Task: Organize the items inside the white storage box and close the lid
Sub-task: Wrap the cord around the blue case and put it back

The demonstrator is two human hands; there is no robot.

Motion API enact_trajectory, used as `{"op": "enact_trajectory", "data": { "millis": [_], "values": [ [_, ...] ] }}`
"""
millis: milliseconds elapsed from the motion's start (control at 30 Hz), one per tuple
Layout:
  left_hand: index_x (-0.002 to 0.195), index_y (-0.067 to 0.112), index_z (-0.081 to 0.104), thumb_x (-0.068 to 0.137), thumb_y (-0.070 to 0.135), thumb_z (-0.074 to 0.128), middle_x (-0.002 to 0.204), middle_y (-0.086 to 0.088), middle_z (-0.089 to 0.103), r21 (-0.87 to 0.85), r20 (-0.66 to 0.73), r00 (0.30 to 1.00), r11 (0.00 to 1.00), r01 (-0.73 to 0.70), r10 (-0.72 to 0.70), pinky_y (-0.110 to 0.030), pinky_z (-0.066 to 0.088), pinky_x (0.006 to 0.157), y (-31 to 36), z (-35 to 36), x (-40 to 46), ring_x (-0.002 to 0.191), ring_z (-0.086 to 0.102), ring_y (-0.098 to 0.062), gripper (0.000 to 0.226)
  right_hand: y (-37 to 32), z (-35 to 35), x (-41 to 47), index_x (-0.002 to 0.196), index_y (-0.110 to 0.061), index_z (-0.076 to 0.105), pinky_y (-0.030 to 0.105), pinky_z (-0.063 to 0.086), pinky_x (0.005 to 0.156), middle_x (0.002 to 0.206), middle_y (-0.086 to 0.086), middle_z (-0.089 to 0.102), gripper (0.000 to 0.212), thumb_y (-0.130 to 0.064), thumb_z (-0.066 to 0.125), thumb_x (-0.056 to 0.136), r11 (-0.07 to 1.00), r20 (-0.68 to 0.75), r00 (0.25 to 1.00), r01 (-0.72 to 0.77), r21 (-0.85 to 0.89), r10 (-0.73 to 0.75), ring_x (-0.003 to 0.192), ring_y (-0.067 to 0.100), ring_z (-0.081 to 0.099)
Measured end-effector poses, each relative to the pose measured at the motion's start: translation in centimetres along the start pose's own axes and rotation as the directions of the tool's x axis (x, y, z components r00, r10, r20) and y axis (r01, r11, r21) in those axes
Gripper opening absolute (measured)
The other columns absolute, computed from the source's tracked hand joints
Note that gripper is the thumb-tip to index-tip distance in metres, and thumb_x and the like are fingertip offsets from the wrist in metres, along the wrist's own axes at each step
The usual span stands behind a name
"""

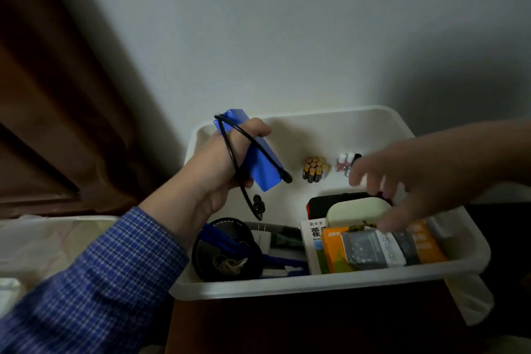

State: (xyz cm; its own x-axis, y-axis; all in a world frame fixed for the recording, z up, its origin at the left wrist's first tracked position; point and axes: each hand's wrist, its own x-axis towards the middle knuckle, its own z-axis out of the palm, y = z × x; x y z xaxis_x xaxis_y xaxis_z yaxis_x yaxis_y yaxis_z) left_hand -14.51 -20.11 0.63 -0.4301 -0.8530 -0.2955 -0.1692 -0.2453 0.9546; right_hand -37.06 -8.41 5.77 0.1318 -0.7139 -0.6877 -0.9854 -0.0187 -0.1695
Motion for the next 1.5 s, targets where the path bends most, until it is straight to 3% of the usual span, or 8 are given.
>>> {"op": "enact_trajectory", "data": {
  "millis": [200,400,567,800,1100,1233,1400,1500],
  "values": [
    [0.058,0.037,0.070,0.082,0.038,0.074,0.052,0.010,0.055,0.039,-0.074,0.994,0.996,-0.079,0.082,-0.027,0.046,0.052,0.4,2.0,0.5,0.051,0.053,-0.012,0.024,-4.4,-0.2,4.1,0.151,-0.032,0.025,0.037,0.048,0.105,0.142,-0.009,0.054,0.129,-0.085,0.074,0.044,0.873,-0.438,0.897,0.258,0.415,-0.057,0.126,0.012,0.056],
    [0.098,0.022,0.071,0.086,0.037,0.067,0.080,-0.006,0.067,-0.177,-0.020,0.983,0.968,0.178,-0.185,-0.033,0.050,0.064,1.3,1.1,2.0,0.070,0.058,-0.026,0.020,-6.6,-0.1,8.0,0.104,-0.025,0.054,0.028,0.049,0.058,0.085,-0.005,0.064,0.028,-0.039,0.071,0.087,0.815,-0.625,0.781,0.368,0.448,-0.009,0.068,0.009,0.063],
    [0.090,0.016,0.062,0.089,0.032,0.061,0.097,-0.014,0.063,-0.248,0.100,0.926,0.893,0.376,-0.363,-0.039,0.053,0.075,0.7,-1.6,3.0,0.076,0.061,-0.030,0.016,-6.2,-0.8,9.8,0.112,-0.017,0.052,0.055,0.059,0.070,0.092,0.005,0.069,0.028,-0.040,0.056,0.098,0.824,-0.476,0.876,0.321,0.466,-0.072,0.070,0.018,0.067],
    [0.117,0.000,0.057,0.083,0.044,0.057,0.090,-0.024,0.068,-0.076,0.177,0.861,0.866,0.494,-0.476,-0.037,0.059,0.068,0.2,-5.2,4.0,0.070,0.069,-0.034,0.056,-5.5,-1.0,13.2,0.108,-0.002,0.066,0.024,0.057,0.062,0.094,0.016,0.076,0.029,-0.025,0.049,0.101,0.449,-0.412,0.911,0.370,0.813,-0.005,0.075,0.023,0.074],
    [0.112,0.017,0.071,0.093,0.041,0.062,0.087,-0.006,0.061,0.153,0.182,0.962,0.972,0.176,-0.203,-0.024,0.042,0.047,0.3,-5.7,4.1,0.059,0.053,-0.014,0.032,-2.8,-2.0,12.1,0.098,-0.005,0.062,0.022,0.045,0.051,0.067,0.000,0.069,0.031,-0.026,0.040,0.103,0.337,-0.254,0.937,0.326,0.883,-0.240,0.051,0.011,0.056],
    [0.107,0.013,0.072,0.087,0.042,0.066,0.081,-0.002,0.065,-0.031,0.210,0.972,0.992,0.119,-0.110,-0.019,0.050,0.048,0.5,-6.3,3.9,0.058,0.057,-0.010,0.035,-3.1,-2.4,11.4,0.076,-0.024,0.074,0.025,0.042,0.055,0.060,-0.005,0.063,0.055,-0.043,0.033,0.106,0.124,-0.354,0.908,0.387,0.914,-0.226,0.048,0.011,0.051],
    [0.114,0.015,0.071,0.080,0.036,0.067,0.102,-0.004,0.074,-0.263,0.289,0.957,0.958,0.117,-0.038,-0.027,0.061,0.066,0.0,-6.6,2.9,0.082,0.072,-0.015,0.040,-4.2,-3.1,11.6,0.113,-0.009,0.059,0.025,0.037,0.045,0.062,0.003,0.046,0.050,-0.052,0.033,0.105,-0.018,-0.485,0.874,0.485,0.874,-0.002,0.041,0.013,0.038],
    [0.125,0.013,0.066,0.086,0.028,0.063,0.118,-0.008,0.071,-0.403,0.340,0.939,0.909,0.104,0.044,-0.032,0.062,0.076,0.1,-6.0,2.2,0.096,0.073,-0.020,0.042,-5.1,-2.9,11.6,0.072,-0.012,0.049,0.026,0.015,0.048,0.053,-0.004,0.023,0.046,-0.035,0.033,0.109,-0.011,-0.524,0.847,0.527,0.850,0.091,0.038,0.009,0.019]
  ]
}}
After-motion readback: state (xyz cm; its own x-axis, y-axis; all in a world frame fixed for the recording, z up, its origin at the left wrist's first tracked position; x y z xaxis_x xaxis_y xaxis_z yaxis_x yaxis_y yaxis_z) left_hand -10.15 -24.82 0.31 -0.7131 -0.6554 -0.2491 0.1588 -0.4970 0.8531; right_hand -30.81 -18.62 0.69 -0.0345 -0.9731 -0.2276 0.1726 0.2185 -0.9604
